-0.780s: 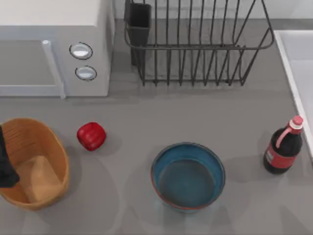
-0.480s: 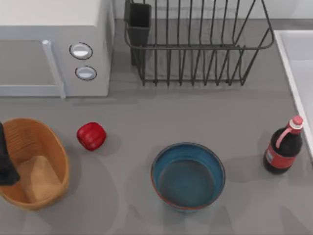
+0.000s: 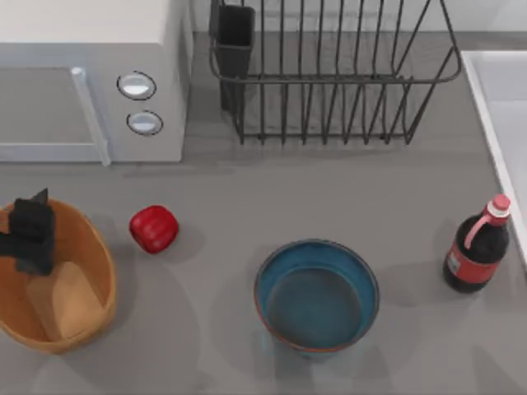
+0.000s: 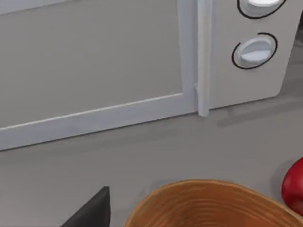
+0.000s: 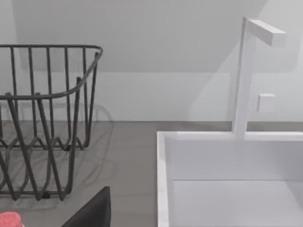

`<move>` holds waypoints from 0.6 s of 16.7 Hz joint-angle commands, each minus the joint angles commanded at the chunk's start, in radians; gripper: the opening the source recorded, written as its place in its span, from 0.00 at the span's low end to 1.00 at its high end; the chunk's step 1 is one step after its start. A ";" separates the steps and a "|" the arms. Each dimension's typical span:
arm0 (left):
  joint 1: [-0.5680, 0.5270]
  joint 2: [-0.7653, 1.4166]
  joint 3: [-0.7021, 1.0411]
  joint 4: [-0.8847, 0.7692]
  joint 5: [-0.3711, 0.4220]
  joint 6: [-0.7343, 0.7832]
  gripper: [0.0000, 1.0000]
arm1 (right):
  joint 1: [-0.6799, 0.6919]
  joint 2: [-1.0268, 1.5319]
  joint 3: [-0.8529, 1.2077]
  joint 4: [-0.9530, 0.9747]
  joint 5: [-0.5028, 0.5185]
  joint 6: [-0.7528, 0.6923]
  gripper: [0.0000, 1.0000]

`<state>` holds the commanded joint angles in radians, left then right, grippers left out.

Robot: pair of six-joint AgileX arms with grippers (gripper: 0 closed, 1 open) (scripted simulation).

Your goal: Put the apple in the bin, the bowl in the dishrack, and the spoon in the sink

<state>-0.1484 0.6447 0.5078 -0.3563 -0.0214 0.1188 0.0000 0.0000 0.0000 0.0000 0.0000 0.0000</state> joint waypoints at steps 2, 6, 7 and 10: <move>-0.043 0.202 0.149 -0.104 -0.006 0.035 1.00 | 0.000 0.000 0.000 0.000 0.000 0.000 1.00; -0.130 0.615 0.446 -0.313 -0.019 0.104 1.00 | 0.000 0.000 0.000 0.000 0.000 0.000 1.00; -0.151 0.714 0.516 -0.361 -0.022 0.121 1.00 | 0.000 0.000 0.000 0.000 0.000 0.000 1.00; -0.205 0.981 0.703 -0.492 -0.030 0.164 1.00 | 0.000 0.000 0.000 0.000 0.000 0.000 1.00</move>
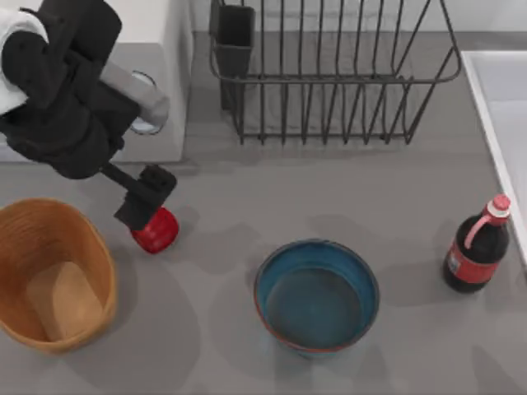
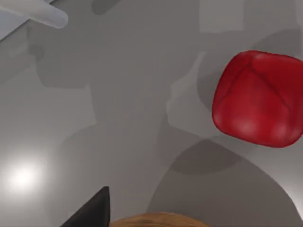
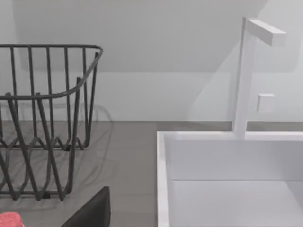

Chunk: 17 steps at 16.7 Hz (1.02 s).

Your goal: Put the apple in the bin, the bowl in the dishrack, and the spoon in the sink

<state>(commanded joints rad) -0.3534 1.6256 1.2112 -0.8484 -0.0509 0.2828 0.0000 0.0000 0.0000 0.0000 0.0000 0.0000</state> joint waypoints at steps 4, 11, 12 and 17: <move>-0.051 0.248 0.174 -0.122 -0.007 0.041 1.00 | 0.000 0.000 0.000 0.000 0.000 0.000 1.00; -0.069 0.332 0.236 -0.166 -0.010 0.055 1.00 | 0.000 0.000 0.000 0.000 0.000 0.000 1.00; -0.064 0.329 0.233 -0.164 -0.010 0.054 1.00 | 0.000 0.000 0.000 0.000 0.000 0.000 1.00; -0.066 0.378 0.169 -0.051 -0.009 0.059 1.00 | 0.000 0.000 0.000 0.000 0.000 0.000 1.00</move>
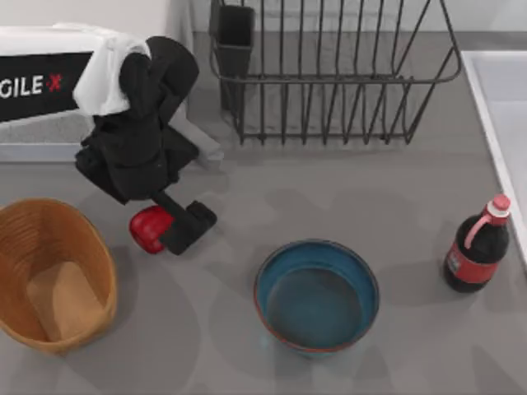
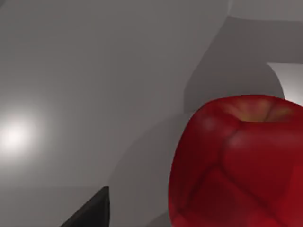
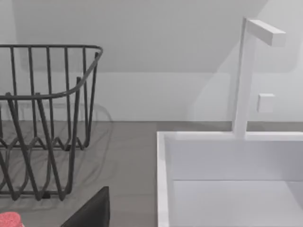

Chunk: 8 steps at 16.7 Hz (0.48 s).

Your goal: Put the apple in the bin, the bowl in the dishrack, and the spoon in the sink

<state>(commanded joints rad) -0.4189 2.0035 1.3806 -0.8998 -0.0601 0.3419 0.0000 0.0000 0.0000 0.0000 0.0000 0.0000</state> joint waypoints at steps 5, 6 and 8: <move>0.009 0.066 -0.065 0.131 0.001 0.011 1.00 | 0.000 0.000 0.000 0.000 0.000 0.000 1.00; 0.009 0.066 -0.065 0.131 0.001 0.011 1.00 | 0.000 0.000 0.000 0.000 0.000 0.000 1.00; 0.009 0.066 -0.065 0.131 0.001 0.011 1.00 | 0.000 0.000 0.000 0.000 0.000 0.000 1.00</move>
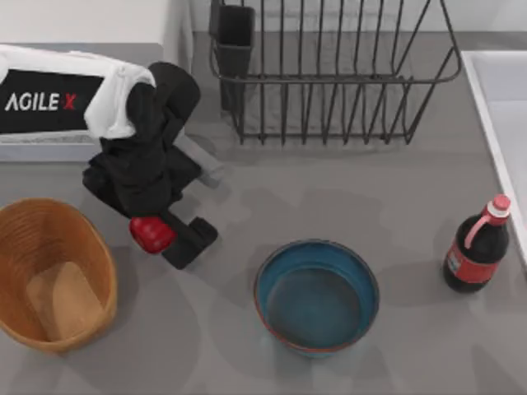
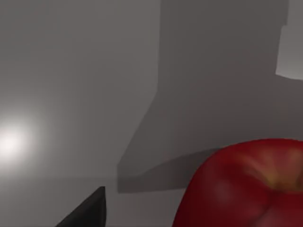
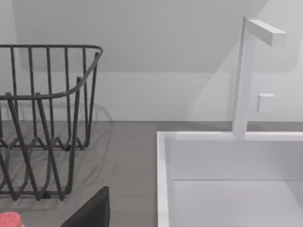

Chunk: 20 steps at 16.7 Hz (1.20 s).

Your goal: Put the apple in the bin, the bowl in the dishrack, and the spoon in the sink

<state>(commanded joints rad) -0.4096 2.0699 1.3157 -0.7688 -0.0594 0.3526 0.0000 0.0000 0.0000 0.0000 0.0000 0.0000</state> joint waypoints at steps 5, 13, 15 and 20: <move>0.000 0.000 0.000 0.000 0.000 0.000 0.62 | 0.000 0.000 0.000 0.000 0.000 0.000 1.00; 0.000 0.000 0.000 0.000 0.000 0.000 0.02 | 0.000 0.000 0.000 0.000 0.000 0.000 1.00; 0.000 0.000 0.000 0.000 0.000 0.000 0.00 | 0.000 0.000 0.000 0.000 0.000 0.000 1.00; 0.000 0.000 0.000 0.000 0.000 0.000 0.00 | 0.000 0.000 0.000 0.000 0.000 0.000 1.00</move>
<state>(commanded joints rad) -0.4096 2.0699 1.3157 -0.7688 -0.0594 0.3526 0.0000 0.0000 0.0000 0.0000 0.0000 0.0000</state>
